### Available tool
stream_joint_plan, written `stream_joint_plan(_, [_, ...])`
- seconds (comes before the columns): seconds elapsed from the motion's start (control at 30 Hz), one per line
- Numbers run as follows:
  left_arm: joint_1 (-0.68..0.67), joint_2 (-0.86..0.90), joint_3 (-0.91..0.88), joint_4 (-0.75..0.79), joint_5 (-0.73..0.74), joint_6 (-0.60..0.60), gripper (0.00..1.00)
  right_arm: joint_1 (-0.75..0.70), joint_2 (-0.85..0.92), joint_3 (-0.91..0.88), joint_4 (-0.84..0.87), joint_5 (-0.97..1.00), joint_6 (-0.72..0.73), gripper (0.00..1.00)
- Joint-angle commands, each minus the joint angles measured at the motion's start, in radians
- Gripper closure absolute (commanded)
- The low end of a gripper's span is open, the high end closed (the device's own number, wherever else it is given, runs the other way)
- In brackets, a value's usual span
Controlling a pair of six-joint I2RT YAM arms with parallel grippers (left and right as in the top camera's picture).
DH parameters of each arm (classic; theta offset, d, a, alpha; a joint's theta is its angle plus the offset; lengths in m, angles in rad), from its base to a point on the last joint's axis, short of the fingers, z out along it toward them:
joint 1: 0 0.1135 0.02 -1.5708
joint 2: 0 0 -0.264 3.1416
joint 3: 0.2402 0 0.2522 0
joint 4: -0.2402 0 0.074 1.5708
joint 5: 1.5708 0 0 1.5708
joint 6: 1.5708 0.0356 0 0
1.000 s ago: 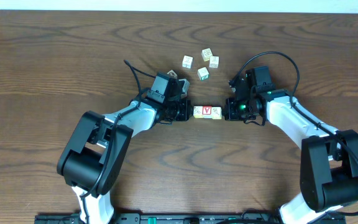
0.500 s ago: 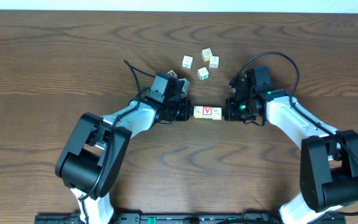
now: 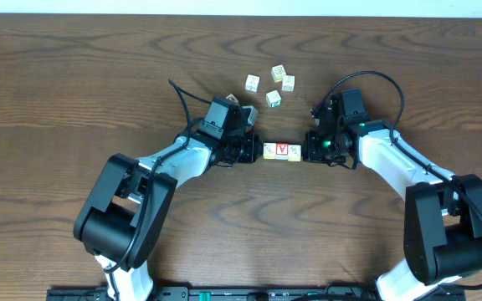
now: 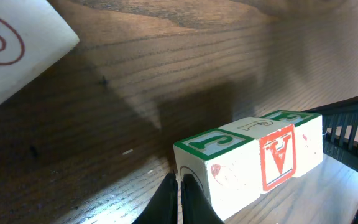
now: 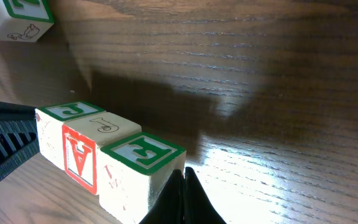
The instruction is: Lift 3 blocks
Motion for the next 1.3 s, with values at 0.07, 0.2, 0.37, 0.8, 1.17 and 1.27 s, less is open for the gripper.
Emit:
stream_joint_plan(0.07, [-0.082, -0.050, 0.031, 0.035, 0.173, 0.005, 0.93, 0.085, -0.007, 0.007, 0.018, -0.278, 0.011, 0.99])
stream_joint_plan(0.2, [-0.082, -0.059, 0.034, 0.035, 0.173, 0.005, 0.93, 0.085, -0.007, 0.009, 0.018, -0.278, 0.011, 0.99])
stream_joint_plan(0.37, [-0.082, -0.069, 0.040, 0.035, 0.168, 0.008, 0.93, 0.085, -0.007, 0.010, 0.018, -0.278, 0.011, 0.99])
stream_joint_plan(0.8, [-0.082, -0.069, 0.040, 0.035, 0.166, 0.010, 0.93, 0.085, -0.008, 0.021, 0.017, -0.286, 0.018, 0.99])
stream_joint_plan(1.17, [-0.082, -0.069, 0.040, 0.035, 0.165, 0.010, 0.93, 0.085, -0.008, 0.038, 0.013, -0.304, 0.018, 0.99])
stream_joint_plan(1.27, [-0.082, -0.069, 0.040, 0.035, 0.165, 0.018, 0.93, 0.085, -0.008, 0.040, 0.013, -0.304, 0.018, 0.99])
